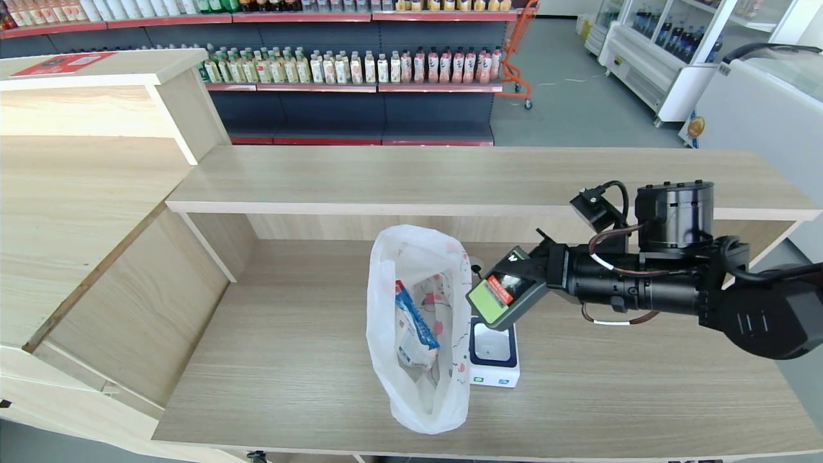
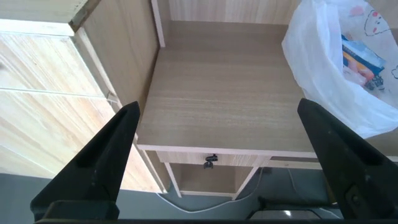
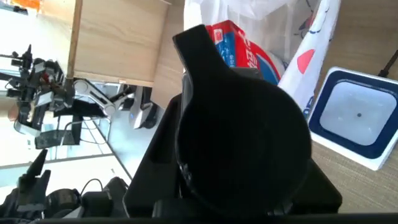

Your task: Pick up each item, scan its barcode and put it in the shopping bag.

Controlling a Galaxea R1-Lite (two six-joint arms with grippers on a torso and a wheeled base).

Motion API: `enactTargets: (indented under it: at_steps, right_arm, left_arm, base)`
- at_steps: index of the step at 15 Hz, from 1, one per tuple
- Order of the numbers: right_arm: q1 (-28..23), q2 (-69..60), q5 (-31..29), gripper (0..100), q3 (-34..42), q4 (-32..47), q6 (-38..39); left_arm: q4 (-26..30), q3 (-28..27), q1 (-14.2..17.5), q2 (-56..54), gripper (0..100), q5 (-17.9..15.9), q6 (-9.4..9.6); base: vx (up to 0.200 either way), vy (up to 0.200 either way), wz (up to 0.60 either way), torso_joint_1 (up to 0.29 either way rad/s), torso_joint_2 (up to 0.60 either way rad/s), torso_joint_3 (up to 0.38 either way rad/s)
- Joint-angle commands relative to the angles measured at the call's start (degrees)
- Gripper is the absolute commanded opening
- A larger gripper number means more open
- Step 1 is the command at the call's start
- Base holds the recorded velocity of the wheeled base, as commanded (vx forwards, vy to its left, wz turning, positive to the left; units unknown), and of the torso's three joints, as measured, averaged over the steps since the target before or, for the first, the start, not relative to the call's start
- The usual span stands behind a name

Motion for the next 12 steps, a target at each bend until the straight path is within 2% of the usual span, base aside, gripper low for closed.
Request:
enactTargets:
  at_steps: [1, 4, 7, 9, 12]
  right_arm:
    - [0.1, -2.1, -0.1, 0, 0.4, 0.0, -0.8]
    - [0.1, 0.4, -1.6, 0, 0.5, 0.3, -4.9]
    - [-0.2, 5.7, -7.7, 0, -1.1, -0.9, -13.1]
    - [0.0, 8.4, -8.5, 0, -2.2, -3.1, -15.4]
    - [1.9, 16.1, -9.5, 0, -6.3, -10.9, -17.4]
  left_arm:
    - [0.0, 0.0, 0.0, 0.0, 100, 0.1, -0.13]
    - [0.0, 0.0, 0.0, 0.0, 100, 0.0, -0.13]
    - [0.0, 0.0, 0.0, 0.0, 100, 0.1, -0.04]
    - [0.0, 0.0, 0.0, 0.0, 100, 0.1, -0.13]
    - [0.0, 0.0, 0.0, 0.0, 100, 0.0, -0.04]
  base:
    - [0.0, 0.0, 0.0, 0.0, 0.0, 0.0]
    - [0.0, 0.0, 0.0, 0.0, 0.0, 0.0]
    - [0.0, 0.0, 0.0, 0.0, 0.0, 0.0]
    - [0.0, 0.0, 0.0, 0.0, 0.0, 0.0]
    - [0.0, 0.0, 0.0, 0.0, 0.0, 0.0]
